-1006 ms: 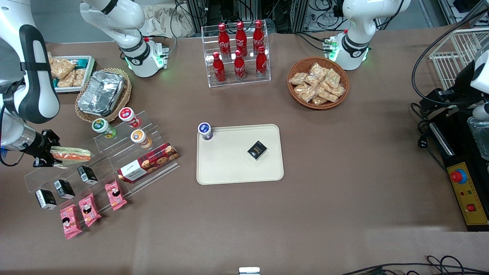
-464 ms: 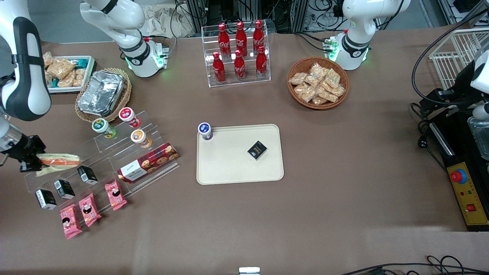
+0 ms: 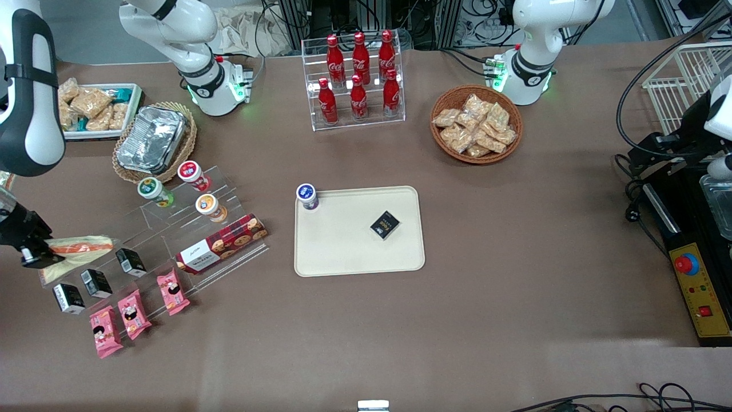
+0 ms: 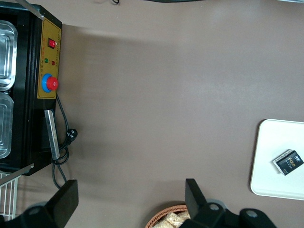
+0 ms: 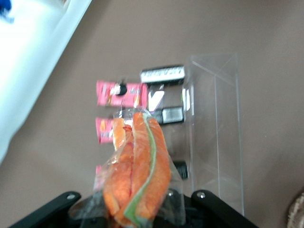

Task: Place sandwich on tray
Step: 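Lift the sandwich off the rack and carry it toward the cream tray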

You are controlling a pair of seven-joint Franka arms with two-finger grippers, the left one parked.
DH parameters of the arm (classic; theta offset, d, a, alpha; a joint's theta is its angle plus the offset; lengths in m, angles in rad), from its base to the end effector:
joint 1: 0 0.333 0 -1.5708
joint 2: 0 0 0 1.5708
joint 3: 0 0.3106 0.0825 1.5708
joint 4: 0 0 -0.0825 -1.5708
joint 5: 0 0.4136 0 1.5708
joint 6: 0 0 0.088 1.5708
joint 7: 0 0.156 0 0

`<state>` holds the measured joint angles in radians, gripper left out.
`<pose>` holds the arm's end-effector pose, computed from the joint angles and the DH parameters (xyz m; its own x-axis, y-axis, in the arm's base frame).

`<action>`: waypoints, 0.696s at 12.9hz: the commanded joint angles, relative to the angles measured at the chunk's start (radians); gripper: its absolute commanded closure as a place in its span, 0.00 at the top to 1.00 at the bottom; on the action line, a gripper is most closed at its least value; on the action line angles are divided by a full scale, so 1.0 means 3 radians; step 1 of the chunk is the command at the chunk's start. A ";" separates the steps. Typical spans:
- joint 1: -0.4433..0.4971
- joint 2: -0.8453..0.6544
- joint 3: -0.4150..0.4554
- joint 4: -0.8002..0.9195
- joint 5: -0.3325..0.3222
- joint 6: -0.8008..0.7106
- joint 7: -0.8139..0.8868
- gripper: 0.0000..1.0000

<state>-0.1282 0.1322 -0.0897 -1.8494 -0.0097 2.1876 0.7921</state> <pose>0.6376 -0.1405 0.4061 0.5219 -0.8381 0.1587 -0.8302 -0.5418 -0.1314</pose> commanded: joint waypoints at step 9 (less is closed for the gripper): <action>0.0917 0.0250 0.0069 0.1021 0.0139 -0.1483 -0.1326 0.00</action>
<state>0.1099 0.1871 -0.0590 -1.5917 0.0026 1.7821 0.4483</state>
